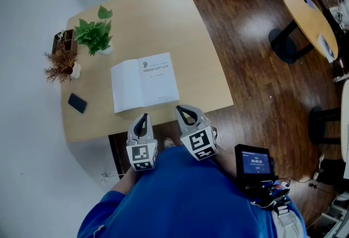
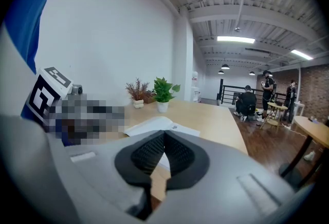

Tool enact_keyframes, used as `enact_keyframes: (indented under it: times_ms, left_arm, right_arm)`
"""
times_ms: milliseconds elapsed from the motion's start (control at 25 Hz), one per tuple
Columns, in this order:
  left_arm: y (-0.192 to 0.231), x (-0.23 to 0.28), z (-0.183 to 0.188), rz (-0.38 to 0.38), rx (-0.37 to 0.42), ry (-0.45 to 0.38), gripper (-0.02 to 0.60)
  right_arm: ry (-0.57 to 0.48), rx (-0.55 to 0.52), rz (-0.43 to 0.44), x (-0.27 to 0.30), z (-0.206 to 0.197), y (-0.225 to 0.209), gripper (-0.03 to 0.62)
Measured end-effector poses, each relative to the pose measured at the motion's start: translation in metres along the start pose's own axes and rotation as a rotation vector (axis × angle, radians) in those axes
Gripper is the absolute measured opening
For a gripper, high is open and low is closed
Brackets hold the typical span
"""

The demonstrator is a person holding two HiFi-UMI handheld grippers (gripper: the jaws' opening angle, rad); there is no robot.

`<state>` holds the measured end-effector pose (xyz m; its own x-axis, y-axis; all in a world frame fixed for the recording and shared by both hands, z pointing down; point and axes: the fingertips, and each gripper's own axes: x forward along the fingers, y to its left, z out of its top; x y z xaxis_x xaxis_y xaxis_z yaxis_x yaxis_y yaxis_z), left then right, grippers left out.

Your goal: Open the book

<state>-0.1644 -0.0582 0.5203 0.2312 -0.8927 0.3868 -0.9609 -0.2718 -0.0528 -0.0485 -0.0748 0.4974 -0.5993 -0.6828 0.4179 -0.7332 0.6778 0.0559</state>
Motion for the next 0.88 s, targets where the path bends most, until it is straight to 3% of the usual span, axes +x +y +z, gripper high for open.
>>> enact_keyframes:
  times_ms: [880]
  left_arm:
    - [0.01, -0.0048, -0.0061, 0.012, -0.003, 0.016, 0.008]
  right_arm:
    - [0.014, -0.01, 0.007, 0.0018, 0.003, 0.0066, 0.003]
